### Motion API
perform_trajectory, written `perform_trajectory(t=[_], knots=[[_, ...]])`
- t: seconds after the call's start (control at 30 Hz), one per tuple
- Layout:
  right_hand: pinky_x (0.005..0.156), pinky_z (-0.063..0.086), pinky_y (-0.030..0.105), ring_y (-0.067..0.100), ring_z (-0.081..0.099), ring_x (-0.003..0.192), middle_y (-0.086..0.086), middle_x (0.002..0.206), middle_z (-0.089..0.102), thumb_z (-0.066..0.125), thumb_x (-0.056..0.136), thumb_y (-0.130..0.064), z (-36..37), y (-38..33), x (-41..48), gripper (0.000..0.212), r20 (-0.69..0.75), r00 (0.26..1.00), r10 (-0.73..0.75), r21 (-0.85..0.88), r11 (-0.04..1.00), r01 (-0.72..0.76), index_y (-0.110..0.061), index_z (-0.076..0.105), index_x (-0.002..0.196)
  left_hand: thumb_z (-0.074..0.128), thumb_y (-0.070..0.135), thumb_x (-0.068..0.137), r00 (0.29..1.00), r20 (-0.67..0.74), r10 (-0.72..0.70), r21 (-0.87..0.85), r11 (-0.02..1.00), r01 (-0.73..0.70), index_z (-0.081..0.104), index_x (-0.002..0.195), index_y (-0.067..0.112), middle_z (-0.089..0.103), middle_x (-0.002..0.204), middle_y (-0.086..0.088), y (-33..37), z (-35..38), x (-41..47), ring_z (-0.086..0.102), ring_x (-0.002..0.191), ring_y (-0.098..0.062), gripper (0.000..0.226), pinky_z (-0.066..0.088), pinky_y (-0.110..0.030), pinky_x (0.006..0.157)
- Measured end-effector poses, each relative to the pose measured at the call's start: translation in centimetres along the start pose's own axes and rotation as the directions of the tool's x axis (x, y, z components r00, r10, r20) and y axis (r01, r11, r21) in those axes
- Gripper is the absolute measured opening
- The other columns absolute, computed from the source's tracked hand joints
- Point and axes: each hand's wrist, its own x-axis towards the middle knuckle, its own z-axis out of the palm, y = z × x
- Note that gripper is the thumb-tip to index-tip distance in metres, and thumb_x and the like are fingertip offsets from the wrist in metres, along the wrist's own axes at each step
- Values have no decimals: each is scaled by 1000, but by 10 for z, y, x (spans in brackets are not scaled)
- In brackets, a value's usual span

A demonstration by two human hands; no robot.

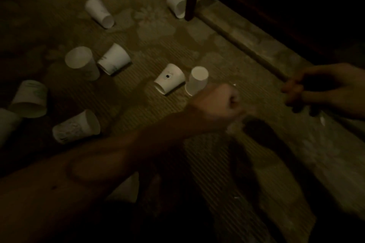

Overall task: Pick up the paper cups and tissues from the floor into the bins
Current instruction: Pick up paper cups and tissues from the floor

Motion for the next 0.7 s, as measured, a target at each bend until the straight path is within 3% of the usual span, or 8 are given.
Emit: perform_trajectory(t=[0.13, 0.2, 0.27, 0.37, 0.43, 0.5, 0.6, 0.7], knots=[[60, 57, 22, 8, 69, 84, -7, 100, 70, 69, 75, -49, 32, -71, 93, 33, 9, 999, 36, -16, 999, -36, -38, 62, 104, 67, 44, 88, 950, -207, -235, 27, 969, 245, 56, 86, 28, 59, 85, 7, -87, -59, -2, 58, 86, -11, 20, 40, -25, 72], [71, 55, 26, 10, 64, 91, -6, 116, 62, 70, 84, -34, 47, -93, 128, 37, -2, 997, 71, -22, 997, -71, -32, 54, 118, 69, 41, 87, 928, -232, -293, -8, 954, 299, 53, 96, 26, 56, 93, 2, -117, -74, 0, 57, 92, -17, 24, 44, -30, 79], [68, 48, 22, 9, 57, 97, 0, 130, 54, 71, 86, -28, 56, -103, 157, 54, -4, 995, 97, -28, 995, -97, -29, 46, 134, 68, 41, 87, 911, -267, -314, -4, 946, 325, 55, 112, 20, 54, 104, -2, -141, -82, 3, 52, 97, -18, 35, 42, -31, 84], [60, 41, 12, 17, 56, 107, 7, 146, 43, 73, 86, -30, 67, -105, 187, 70, -58, 994, 96, -113, 988, -102, -27, 37, 145, 60, 50, 89, 935, -276, -223, 337, 888, 312, 45, 138, 12, 51, 130, -10, -161, -77, 17, 51, 116, -25, 63, 41, -35, 93], [74, 39, 9, 22, 51, 121, 7, 151, 37, 73, 85, -31, 75, -96, 207, 74, -92, 994, 54, -188, 980, -70, -23, 33, 148, 57, 56, 90, 953, -201, -227, 498, 814, 299, 34, 146, 11, 47, 140, -11, -166, -75, 33, 49, 123, -27, 76, 39, -37, 99], [90, 32, 22, 26, 38, 136, 8, 155, 31, 74, 84, -34, 87, -86, 230, 80, -76, 996, 48, -230, 971, -64, -21, 31, 150, 62, 52, 89, 940, -154, -306, 439, 831, 342, 26, 151, 12, 46, 142, -15, -172, -77, 50, 48, 126, -31, 82, 40, -42, 102], [102, 37, 35, 29, 38, 135, 12, 151, 36, 79, 80, -30, 105, -71, 255, 83, 25, 997, 76, -262, 963, -67, -16, 35, 148, 64, 44, 91, 907, -66, -417, 212, 882, 421, 17, 155, 11, 35, 153, -15, -182, -73, 67, 37, 139, -30, 86, 32, -40, 110], [100, 43, 43, 34, 44, 128, 16, 140, 42, 75, 83, -22, 117, -60, 265, 62, 20, 993, 117, -357, 929, -102, -14, 49, 138, 62, 44, 92, 886, -40, -461, 116, 879, 463, 17, 155, 12, 28, 157, -10, -185, -66, 72, 30, 144, -28, 83, 29, -38, 114]])
